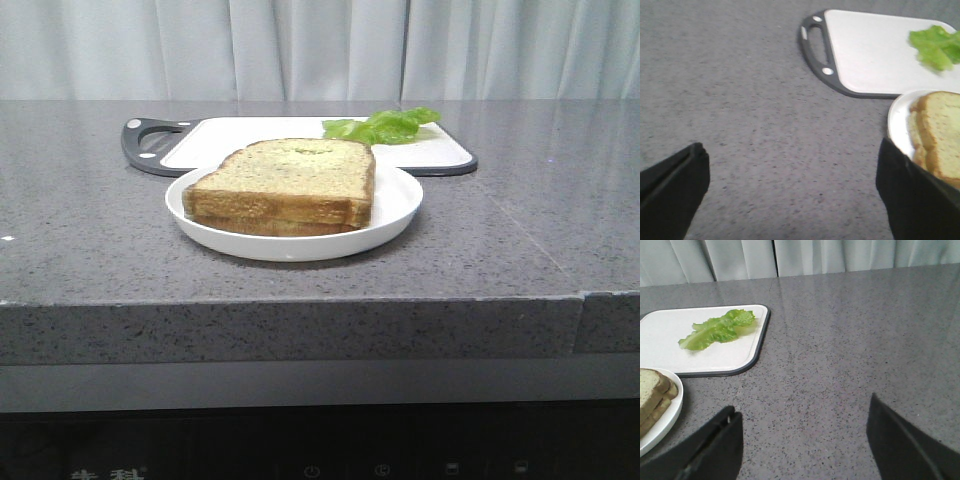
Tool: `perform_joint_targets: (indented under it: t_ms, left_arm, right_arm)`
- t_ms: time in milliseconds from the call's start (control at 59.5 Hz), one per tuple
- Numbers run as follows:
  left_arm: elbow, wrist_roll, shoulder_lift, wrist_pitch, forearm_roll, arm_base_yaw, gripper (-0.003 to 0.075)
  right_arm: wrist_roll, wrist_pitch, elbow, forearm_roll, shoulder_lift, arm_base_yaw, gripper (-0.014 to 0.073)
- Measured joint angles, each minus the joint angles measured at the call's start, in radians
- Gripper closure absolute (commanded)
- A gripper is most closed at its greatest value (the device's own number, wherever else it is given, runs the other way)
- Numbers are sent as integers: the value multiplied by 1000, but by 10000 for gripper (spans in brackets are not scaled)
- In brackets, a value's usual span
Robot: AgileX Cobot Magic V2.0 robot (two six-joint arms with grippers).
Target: Left arm grabs bread, right arm adds lettuce
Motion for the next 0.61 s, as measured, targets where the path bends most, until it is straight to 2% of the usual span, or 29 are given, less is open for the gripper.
perform_joint_targets:
  t_ms: [353,606]
  left_arm:
    - [-270,29,482,17,-58,-347,62]
    - [-416,31,712,25,-67,-441,62]
  right_arm:
    - [0,4,-1,0,0,0,56]
    - [0,-6,-1,0,0,0,56]
